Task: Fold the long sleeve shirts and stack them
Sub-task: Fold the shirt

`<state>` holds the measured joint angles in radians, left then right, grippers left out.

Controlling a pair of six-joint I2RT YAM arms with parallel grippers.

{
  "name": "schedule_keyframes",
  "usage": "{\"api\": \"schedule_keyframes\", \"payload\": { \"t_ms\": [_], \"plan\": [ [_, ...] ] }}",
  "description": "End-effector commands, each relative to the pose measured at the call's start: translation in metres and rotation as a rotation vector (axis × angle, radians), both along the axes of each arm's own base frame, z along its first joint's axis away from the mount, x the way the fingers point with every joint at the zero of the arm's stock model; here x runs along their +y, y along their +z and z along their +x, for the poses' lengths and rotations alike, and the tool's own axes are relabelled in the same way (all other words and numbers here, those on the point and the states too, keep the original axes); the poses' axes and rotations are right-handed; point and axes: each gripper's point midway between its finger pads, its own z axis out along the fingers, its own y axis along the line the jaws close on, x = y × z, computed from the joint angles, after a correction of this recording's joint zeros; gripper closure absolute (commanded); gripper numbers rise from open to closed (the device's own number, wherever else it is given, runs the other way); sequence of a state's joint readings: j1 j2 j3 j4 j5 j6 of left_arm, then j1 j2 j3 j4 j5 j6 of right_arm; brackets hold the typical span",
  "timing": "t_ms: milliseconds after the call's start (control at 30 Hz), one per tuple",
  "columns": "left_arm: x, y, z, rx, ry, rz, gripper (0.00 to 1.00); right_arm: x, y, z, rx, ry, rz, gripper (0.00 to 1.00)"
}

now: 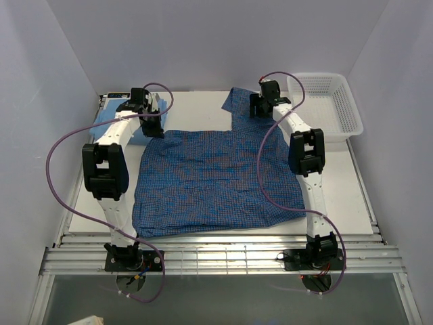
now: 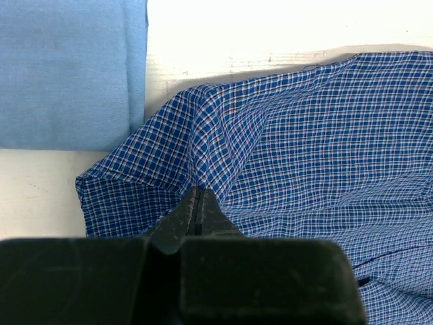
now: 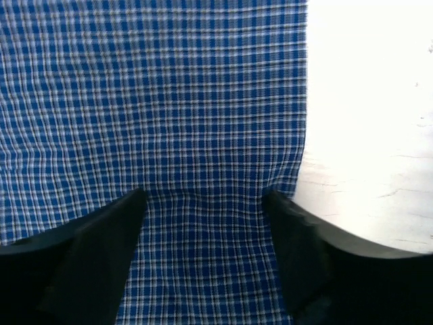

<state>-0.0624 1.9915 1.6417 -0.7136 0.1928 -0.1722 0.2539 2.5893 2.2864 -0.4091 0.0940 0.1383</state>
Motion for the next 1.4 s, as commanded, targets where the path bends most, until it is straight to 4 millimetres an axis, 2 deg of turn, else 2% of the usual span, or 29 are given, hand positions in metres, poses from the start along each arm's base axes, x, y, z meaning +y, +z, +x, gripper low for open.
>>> {"api": "schedule_keyframes", "payload": {
  "t_ms": [0, 133, 167, 233, 333, 367, 400, 467, 500, 533, 567, 600, 633, 667, 767, 800, 833, 900, 1000, 1033, 1067, 1100, 1133, 1167, 1200, 1233, 1267, 1300, 1367],
  "plan": [
    [-0.002, 0.041, 0.001, -0.102, -0.018, -0.015, 1.0, 0.022, -0.024, -0.02, 0.069, 0.08, -0.066, 0.26],
    [-0.001, 0.044, -0.002, -0.107, -0.013, -0.02, 1.0, 0.023, -0.02, -0.019, 0.054, 0.078, -0.101, 0.51],
    [-0.002, 0.044, -0.002, -0.107, -0.013, -0.018, 1.0, 0.024, -0.018, -0.019, 0.049, 0.078, -0.103, 0.75],
    [-0.001, 0.045, -0.006, -0.107, -0.015, -0.015, 1.0, 0.02, -0.009, -0.015, 0.026, 0.068, -0.116, 0.92],
    [-0.002, 0.049, -0.009, -0.117, -0.026, -0.016, 1.0, 0.02, 0.01, -0.009, -0.026, 0.075, -0.122, 0.92],
    [-0.002, 0.048, -0.01, -0.114, -0.028, -0.016, 1.0, 0.023, 0.033, -0.003, -0.085, 0.092, -0.118, 0.92],
    [-0.002, 0.049, -0.011, -0.114, -0.03, -0.017, 1.0, 0.025, 0.044, -0.001, -0.115, 0.1, -0.11, 0.92],
    [-0.002, 0.051, -0.016, -0.117, -0.033, -0.025, 1.0, 0.029, 0.094, 0.005, -0.228, 0.12, -0.087, 0.92],
    [-0.003, 0.051, -0.017, -0.118, -0.034, -0.028, 1.0, 0.028, 0.097, 0.001, -0.233, 0.136, -0.095, 0.92],
    [-0.004, 0.051, -0.02, -0.118, -0.037, -0.032, 1.0, 0.026, 0.111, -0.001, -0.255, 0.129, -0.095, 0.92],
    [-0.005, 0.058, -0.023, -0.134, -0.042, -0.039, 1.0, 0.023, 0.14, -0.005, -0.297, 0.122, -0.09, 0.92],
    [-0.005, 0.051, -0.03, -0.119, -0.042, -0.039, 1.0, 0.02, 0.135, -0.014, -0.276, 0.132, -0.106, 0.92],
    [-0.005, 0.052, -0.033, -0.124, -0.038, -0.041, 1.0, 0.017, 0.16, -0.022, -0.312, 0.129, -0.103, 0.92],
    [-0.006, 0.06, -0.036, -0.144, -0.036, -0.051, 1.0, 0.013, 0.165, -0.028, -0.316, 0.13, -0.106, 0.92],
    [-0.006, 0.056, -0.049, -0.145, -0.021, -0.059, 1.0, 0.008, 0.173, -0.057, -0.31, 0.148, -0.093, 0.92],
    [-0.005, 0.064, -0.053, -0.164, 0.001, -0.067, 1.0, 0.007, 0.172, -0.064, -0.299, 0.144, -0.083, 0.92],
    [-0.004, 0.058, -0.06, -0.15, 0.013, -0.07, 1.0, 0.003, 0.171, -0.08, -0.282, 0.145, -0.079, 0.92],
    [-0.007, 0.068, -0.068, -0.173, 0.027, -0.099, 1.0, -0.002, 0.169, -0.095, -0.269, 0.14, -0.077, 0.92],
    [-0.006, 0.061, -0.082, -0.158, 0.053, -0.106, 1.0, -0.018, 0.17, -0.124, -0.257, 0.102, -0.092, 0.92],
    [-0.004, 0.062, -0.09, -0.157, 0.078, -0.108, 1.0, -0.024, 0.186, -0.133, -0.289, 0.078, -0.093, 0.92],
    [-0.004, 0.063, -0.094, -0.158, 0.085, -0.114, 1.0, -0.031, 0.173, -0.145, -0.261, 0.069, -0.107, 0.92],
    [-0.003, 0.063, -0.098, -0.158, 0.093, -0.116, 1.0, -0.034, 0.174, -0.152, -0.264, 0.062, -0.112, 0.92],
    [-0.002, 0.07, -0.102, -0.178, 0.118, -0.123, 1.0, -0.039, 0.188, -0.161, -0.295, 0.055, -0.105, 0.92],
    [-0.001, 0.064, -0.11, -0.164, 0.126, -0.122, 1.0, -0.04, 0.177, -0.172, -0.272, 0.039, -0.085, 0.92],
    [-0.001, 0.065, -0.114, -0.166, 0.129, -0.122, 1.0, -0.04, 0.176, -0.178, -0.268, 0.043, -0.073, 0.92],
    [0.0, 0.064, -0.118, -0.165, 0.138, -0.124, 1.0, -0.04, 0.186, -0.188, -0.287, 0.046, -0.05, 0.92],
    [-0.001, 0.067, -0.123, -0.173, 0.137, -0.132, 1.0, -0.039, 0.185, -0.194, -0.284, 0.045, -0.026, 0.92],
    [-0.001, 0.059, -0.131, -0.149, 0.139, -0.135, 1.0, -0.037, 0.17, -0.205, -0.253, 0.061, -0.007, 0.92],
    [-0.003, 0.055, -0.143, -0.133, 0.147, -0.15, 1.0, -0.038, 0.174, -0.22, -0.262, 0.063, 0.022, 0.92]
  ]
}}
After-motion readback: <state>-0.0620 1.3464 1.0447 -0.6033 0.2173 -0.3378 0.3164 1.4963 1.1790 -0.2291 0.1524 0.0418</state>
